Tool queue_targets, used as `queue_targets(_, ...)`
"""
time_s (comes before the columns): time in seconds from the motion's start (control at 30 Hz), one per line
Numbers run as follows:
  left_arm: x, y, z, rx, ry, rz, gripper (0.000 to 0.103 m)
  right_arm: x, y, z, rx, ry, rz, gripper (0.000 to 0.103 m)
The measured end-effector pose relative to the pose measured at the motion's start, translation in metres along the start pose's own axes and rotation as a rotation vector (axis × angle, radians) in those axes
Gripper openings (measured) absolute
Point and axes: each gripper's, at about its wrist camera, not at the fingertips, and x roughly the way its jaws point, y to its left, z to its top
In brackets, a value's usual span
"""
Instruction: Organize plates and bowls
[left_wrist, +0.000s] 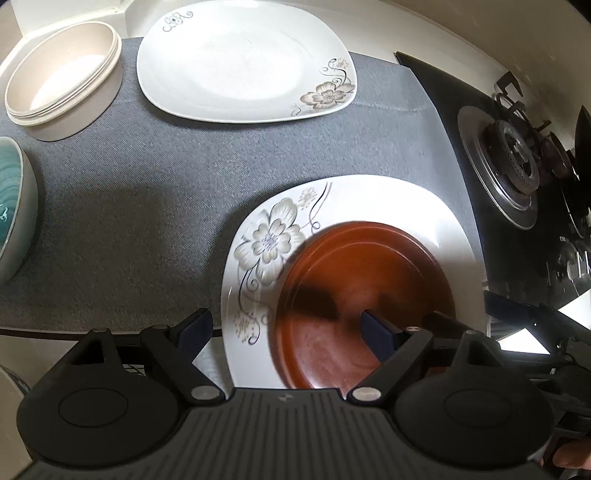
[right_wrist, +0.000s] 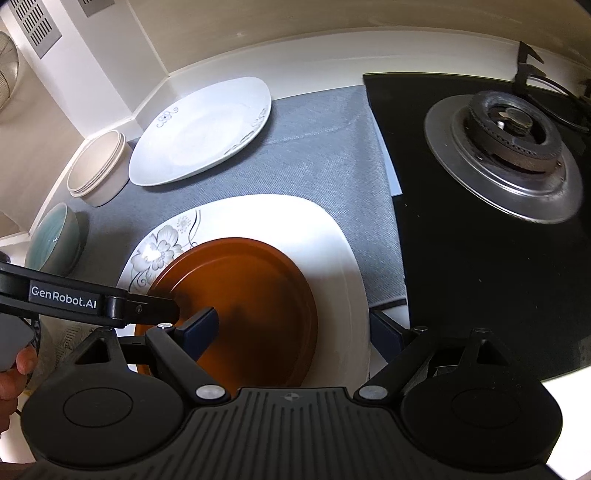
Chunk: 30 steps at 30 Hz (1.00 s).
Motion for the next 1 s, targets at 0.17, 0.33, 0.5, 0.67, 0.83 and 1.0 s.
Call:
queue_targets(0.17, 0.000, -0.002, 0.004, -0.008, -0.013, 0.002, 0.090, 0.005, -0.002, 0.004, -0.007, 0.001, 0.021, 0.090)
queue_targets(0.33, 0.000, -0.002, 0.005, -0.024, -0.016, 0.007, 0.092, 0.008, -0.004, 0.007, -0.022, 0.006, 0.029, 0.090)
queue_targets(0.5, -0.017, 0.006, 0.001, -0.054, -0.061, 0.003, 0.102, 0.002, -0.009, 0.014, -0.035, -0.004, 0.045, 0.088)
queue_targets(0.67, -0.034, 0.012, 0.005, -0.073, -0.094, 0.001, 0.102, -0.006, -0.018, 0.031, -0.041, -0.034, 0.042, 0.088)
queue_targets(0.83, -0.048, 0.017, 0.021, -0.115, -0.137, 0.014, 0.102, -0.008, -0.027, 0.060, -0.018, -0.080, 0.047, 0.089)
queue_targets(1.0, -0.058, 0.025, 0.046, -0.188, -0.188, 0.050, 0.102, 0.007, -0.034, 0.096, 0.033, -0.112, 0.063, 0.089)
